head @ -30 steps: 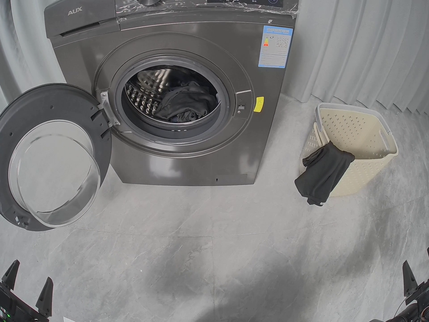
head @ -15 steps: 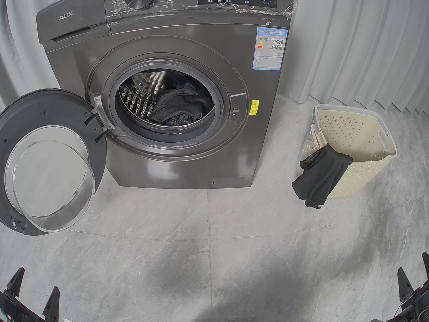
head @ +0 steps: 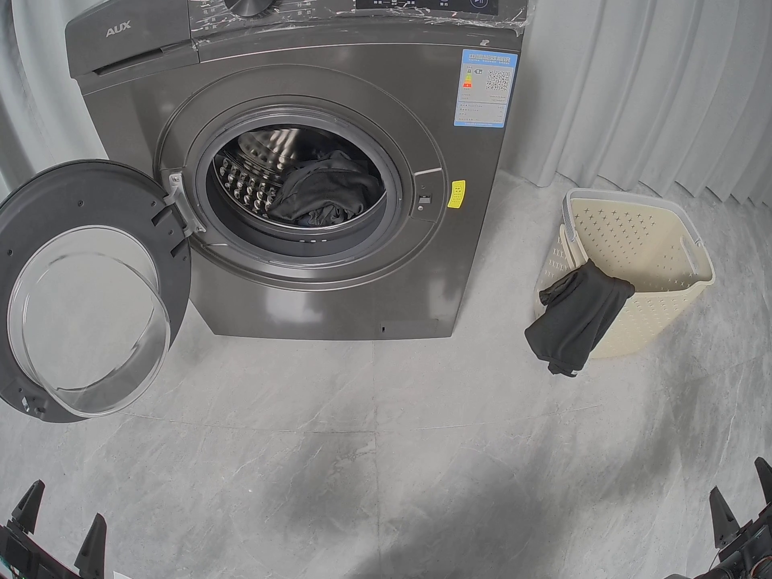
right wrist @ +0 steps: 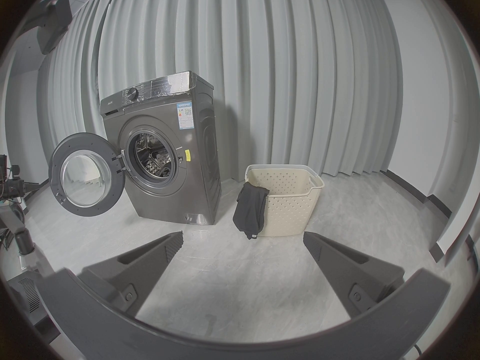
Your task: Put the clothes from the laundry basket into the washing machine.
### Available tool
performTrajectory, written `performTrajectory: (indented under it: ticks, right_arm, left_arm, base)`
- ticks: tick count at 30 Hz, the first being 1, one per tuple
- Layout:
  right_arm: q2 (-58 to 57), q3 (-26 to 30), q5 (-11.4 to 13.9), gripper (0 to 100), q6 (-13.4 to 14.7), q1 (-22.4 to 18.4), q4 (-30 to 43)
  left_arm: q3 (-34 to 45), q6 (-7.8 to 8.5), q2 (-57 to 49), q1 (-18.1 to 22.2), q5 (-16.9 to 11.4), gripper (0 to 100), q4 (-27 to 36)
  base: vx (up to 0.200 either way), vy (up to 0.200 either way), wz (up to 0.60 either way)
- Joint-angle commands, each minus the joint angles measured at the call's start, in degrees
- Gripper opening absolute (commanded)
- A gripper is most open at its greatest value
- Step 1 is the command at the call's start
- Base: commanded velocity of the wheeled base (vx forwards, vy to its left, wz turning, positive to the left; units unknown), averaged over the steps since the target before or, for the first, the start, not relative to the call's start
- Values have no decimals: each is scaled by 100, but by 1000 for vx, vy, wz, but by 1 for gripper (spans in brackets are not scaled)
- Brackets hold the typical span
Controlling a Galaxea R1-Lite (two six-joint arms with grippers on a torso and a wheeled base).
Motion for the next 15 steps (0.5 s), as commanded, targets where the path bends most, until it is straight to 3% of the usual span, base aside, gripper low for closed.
performTrajectory:
  ticks: [1, 15]
  right_arm:
    - [-71, 66, 2, 100, -7, 4, 2]
    - [-71, 75, 2, 100, 2, 4, -7]
  left_arm:
    - [101, -17, -47, 4, -1, 100, -2]
    - [101, 1, -47, -5, -1, 100, -2]
  base:
    - [0, -200, 0]
    - [0, -200, 0]
